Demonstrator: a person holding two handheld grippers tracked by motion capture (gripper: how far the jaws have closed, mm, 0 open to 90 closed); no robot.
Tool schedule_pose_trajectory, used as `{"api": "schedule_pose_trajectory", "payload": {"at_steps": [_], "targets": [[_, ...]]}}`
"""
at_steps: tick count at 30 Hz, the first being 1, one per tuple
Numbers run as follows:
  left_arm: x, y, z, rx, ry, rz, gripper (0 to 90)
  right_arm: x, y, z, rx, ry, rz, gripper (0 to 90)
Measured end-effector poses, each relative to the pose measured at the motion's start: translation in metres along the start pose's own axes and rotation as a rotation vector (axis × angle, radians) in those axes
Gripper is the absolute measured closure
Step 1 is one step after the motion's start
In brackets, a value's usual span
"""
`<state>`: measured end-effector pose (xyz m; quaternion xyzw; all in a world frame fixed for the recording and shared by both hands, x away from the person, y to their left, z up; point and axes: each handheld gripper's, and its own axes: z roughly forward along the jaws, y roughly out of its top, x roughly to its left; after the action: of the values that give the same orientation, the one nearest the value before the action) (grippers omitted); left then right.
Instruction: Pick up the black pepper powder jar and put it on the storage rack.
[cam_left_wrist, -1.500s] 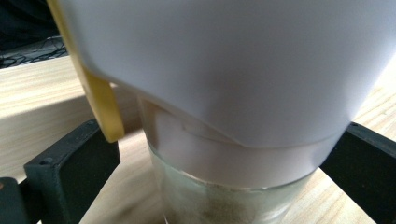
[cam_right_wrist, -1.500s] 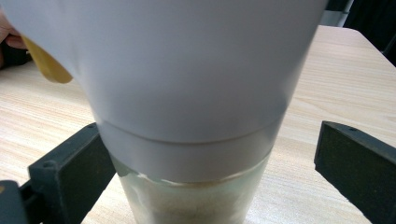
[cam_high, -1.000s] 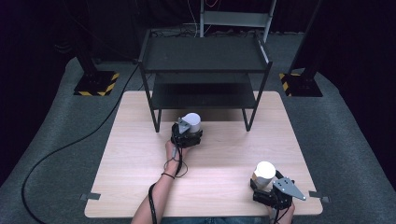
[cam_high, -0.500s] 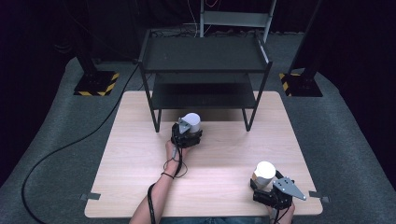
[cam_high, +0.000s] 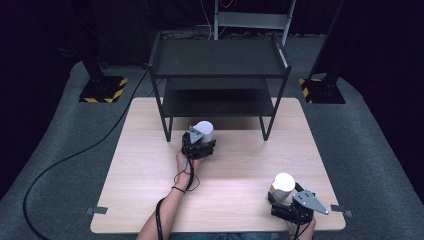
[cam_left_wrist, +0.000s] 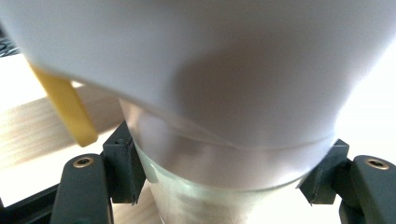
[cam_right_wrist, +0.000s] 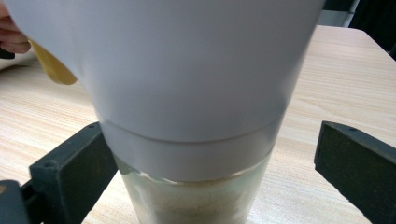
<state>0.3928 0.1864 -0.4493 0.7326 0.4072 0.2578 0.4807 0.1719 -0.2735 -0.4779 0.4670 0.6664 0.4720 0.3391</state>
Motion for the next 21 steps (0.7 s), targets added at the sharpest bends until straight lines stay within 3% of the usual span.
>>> {"api": "schedule_pose_trajectory", "payload": {"at_steps": [11, 21], "targets": [[0.006, 0.015, -0.018, 0.003, -0.027, 0.002, 30.5, 0.0, 0.0, 0.0, 0.002, 0.002, -0.001, 0.0], [0.008, 0.027, -0.036, -0.002, -0.045, 0.03, 30.5, 0.0, 0.0, 0.0, -0.002, 0.002, -0.001, 0.0]]}}
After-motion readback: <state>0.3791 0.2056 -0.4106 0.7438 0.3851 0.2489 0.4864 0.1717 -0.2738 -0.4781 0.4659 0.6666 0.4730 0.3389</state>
